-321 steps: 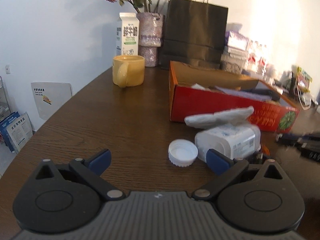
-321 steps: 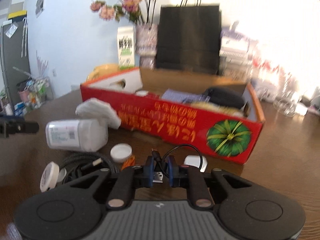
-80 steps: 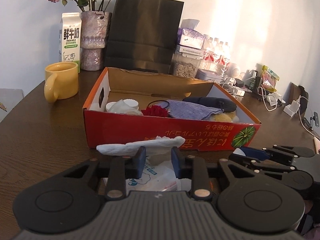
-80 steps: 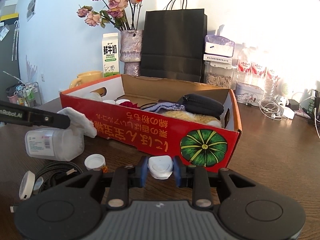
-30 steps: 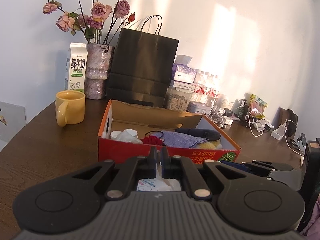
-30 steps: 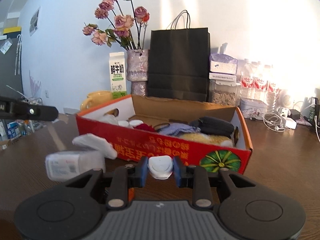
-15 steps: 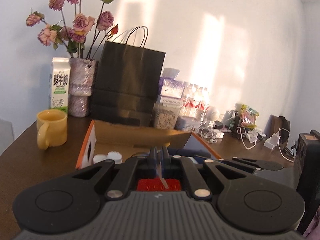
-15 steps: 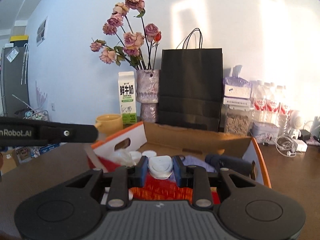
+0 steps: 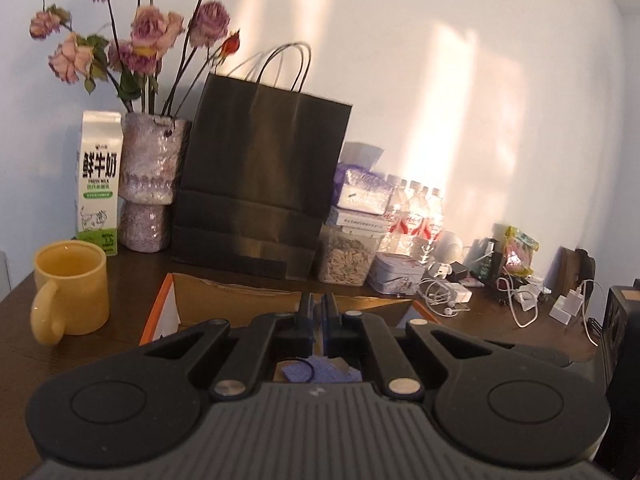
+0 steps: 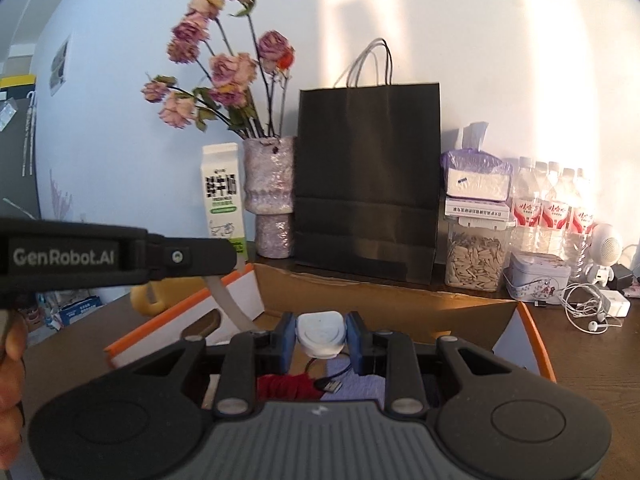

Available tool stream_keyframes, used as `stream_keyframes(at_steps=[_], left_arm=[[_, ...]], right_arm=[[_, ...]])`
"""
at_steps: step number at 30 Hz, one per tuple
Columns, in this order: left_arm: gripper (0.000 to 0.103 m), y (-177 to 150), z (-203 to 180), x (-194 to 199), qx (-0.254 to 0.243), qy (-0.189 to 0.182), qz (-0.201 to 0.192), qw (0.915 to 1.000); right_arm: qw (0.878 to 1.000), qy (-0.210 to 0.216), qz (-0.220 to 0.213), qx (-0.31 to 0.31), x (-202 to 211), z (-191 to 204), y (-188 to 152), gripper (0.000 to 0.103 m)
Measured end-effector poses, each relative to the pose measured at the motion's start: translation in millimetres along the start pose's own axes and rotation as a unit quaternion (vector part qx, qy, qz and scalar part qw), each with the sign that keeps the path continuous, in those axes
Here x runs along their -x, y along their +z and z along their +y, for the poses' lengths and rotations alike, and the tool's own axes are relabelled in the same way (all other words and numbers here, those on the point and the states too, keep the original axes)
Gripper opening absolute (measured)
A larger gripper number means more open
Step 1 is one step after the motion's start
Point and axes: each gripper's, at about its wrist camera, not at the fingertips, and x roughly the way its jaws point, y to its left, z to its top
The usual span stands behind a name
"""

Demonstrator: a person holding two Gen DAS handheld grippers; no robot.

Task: Organize objects
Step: 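Carry the cap with the right tool while the left tool carries the tissue over the box, then open the right tool over the box while the left tool releases its item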

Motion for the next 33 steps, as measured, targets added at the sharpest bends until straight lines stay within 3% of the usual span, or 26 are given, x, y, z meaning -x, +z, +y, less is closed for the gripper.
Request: stream_keyframes(at_steps=[7, 16, 18, 19, 20, 21, 22, 33], left_arm=[[0.005, -0.8, 17.6, -23.2, -0.001, 0.011, 0.023, 0.9997], [0.008, -5.6, 16.5, -27.2, -0.008, 0.013, 0.038, 0.9992], [0.024, -6.5, 16.5, -27.6, -0.006, 0.019, 0.041, 0.9990], [0.055, -7.2, 16.6, -28.3, -0.004, 0.021, 0.043, 0.9988], [0.088, -8.2, 16.9, -29.1, -0.002, 0.027, 0.045, 0.9986], [0.098, -9.0, 16.5, -28.9, -0.001, 0.036, 0.042, 0.9985], [0.103, -9.3, 15.6, -27.7, -0.002, 0.048, 0.035, 0.9982], [0.103, -8.4, 16.0, -28.5, -0.001, 0.064, 0.039, 0.9972]], right_arm=[[1.000, 0.003, 0.026, -0.012, -31.4, -13.5, -6.1, 0.026], [0.999, 0.001, 0.039, -0.013, -32.3, -15.1, -11.5, 0.026], [0.999, -0.004, 0.038, -0.012, -30.3, -14.3, -12.4, 0.034], [0.999, -0.006, 0.035, -0.014, -28.9, -14.6, -12.4, 0.051], [0.999, -0.009, 0.034, -0.015, -28.0, -14.8, -12.2, 0.080], [0.999, -0.013, 0.032, -0.015, -27.5, -15.0, -12.4, 0.094], [0.999, -0.017, 0.030, -0.014, -26.7, -14.8, -12.9, 0.103], [0.999, -0.026, 0.031, -0.015, -25.8, -16.2, -15.3, 0.103]])
